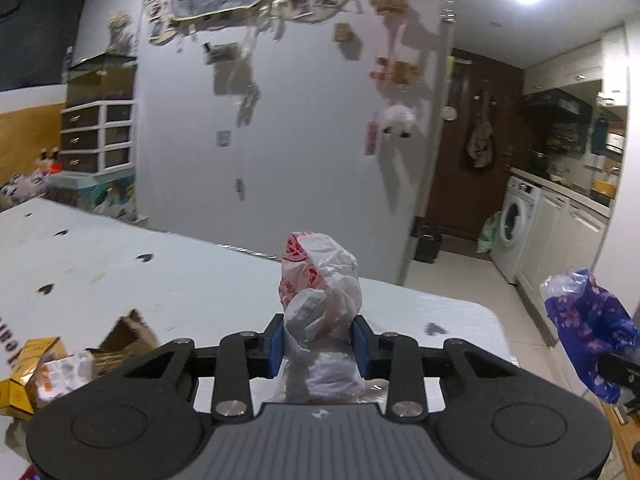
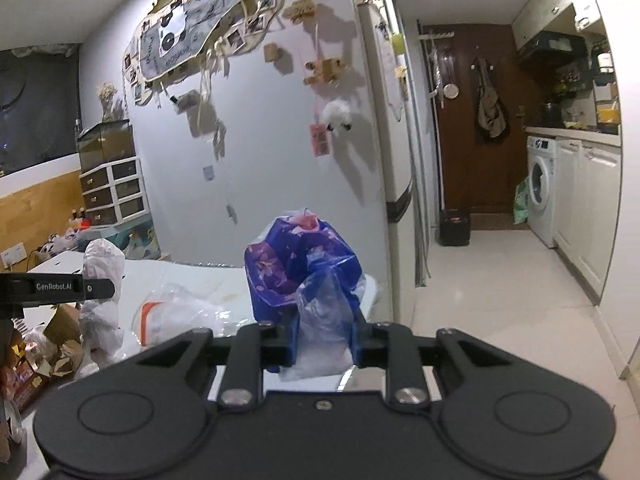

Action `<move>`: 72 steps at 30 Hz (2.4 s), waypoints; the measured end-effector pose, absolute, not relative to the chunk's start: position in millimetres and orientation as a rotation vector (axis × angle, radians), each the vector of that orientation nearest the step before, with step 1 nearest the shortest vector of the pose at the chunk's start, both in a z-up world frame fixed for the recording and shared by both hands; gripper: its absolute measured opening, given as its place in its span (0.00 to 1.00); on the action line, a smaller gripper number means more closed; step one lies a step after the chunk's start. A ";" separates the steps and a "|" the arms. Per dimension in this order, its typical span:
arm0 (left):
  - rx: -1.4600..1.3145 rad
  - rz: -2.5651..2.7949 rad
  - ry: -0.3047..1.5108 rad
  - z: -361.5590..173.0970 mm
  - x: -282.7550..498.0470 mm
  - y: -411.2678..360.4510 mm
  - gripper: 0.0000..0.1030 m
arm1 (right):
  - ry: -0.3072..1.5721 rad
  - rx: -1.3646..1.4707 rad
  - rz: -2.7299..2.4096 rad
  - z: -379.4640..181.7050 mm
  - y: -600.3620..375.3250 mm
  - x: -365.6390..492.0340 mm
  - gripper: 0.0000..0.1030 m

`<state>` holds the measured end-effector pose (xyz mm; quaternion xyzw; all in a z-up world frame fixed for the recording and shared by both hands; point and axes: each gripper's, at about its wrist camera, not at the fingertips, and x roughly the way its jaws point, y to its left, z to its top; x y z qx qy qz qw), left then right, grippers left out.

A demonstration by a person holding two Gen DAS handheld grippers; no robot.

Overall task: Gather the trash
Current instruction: 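Grasp the white plastic bag with the left gripper while the right grasps the purple floral bag, then carry the white and purple bags over the yellow trash bin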

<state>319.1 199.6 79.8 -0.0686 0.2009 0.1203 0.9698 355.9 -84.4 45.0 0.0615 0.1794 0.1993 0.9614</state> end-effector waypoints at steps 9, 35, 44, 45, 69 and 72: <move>-0.066 0.136 0.370 88.8 309.9 143.1 0.34 | 0.341 0.149 0.341 46.8 -129.0 341.2 0.23; 0.017 -0.124 0.429 56.9 251.9 -42.1 0.34 | 0.358 0.192 0.117 33.7 -278.8 254.8 0.23; 0.049 -0.184 0.485 37.0 238.5 -97.9 0.34 | 0.417 0.262 0.071 0.7 -314.8 230.1 0.23; 0.052 -0.190 0.494 33.3 237.9 -102.6 0.34 | 0.425 0.266 0.067 -3.6 -317.5 228.3 0.23; 0.113 -0.271 0.861 -109.4 319.5 -172.3 0.34 | 0.826 0.226 -0.008 -130.3 -363.3 275.9 0.23; 0.095 -0.272 0.909 -127.6 329.5 -168.4 0.34 | 0.886 0.205 -0.016 -149.1 -362.6 288.6 0.23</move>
